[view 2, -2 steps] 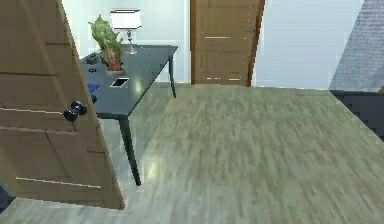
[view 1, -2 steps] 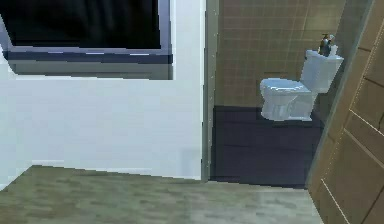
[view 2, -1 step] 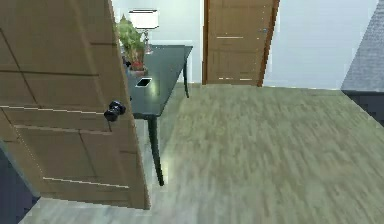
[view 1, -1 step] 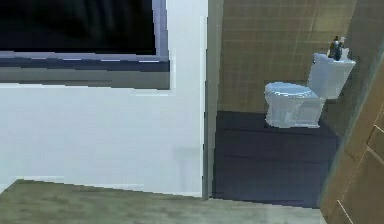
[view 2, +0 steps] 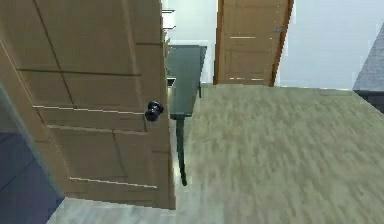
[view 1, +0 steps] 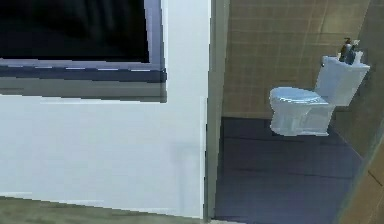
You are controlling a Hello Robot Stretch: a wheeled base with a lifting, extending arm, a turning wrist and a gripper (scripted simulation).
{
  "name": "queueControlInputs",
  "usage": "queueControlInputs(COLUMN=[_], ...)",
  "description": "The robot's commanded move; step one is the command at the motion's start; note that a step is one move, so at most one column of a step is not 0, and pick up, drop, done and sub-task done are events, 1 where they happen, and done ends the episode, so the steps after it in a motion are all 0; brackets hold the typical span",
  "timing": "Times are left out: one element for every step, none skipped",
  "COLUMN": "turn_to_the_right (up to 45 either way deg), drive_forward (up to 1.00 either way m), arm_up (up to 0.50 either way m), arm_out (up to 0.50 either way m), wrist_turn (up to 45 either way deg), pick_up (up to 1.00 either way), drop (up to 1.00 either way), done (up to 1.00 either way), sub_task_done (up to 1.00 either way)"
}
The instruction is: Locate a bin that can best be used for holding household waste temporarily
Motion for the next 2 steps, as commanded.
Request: queueControlInputs(turn_to_the_right=[24.0, 0.0], drive_forward=[0.0, 1.0], arm_up=[0.0, 0.0], arm_out=[0.0, 0.0], wrist_turn=[0.0, 0.0], pick_up=[0.0, 0.0], drop=[0.0, 0.0], done=[0.0, 0.0], sub_task_done=[0.0, 0.0])
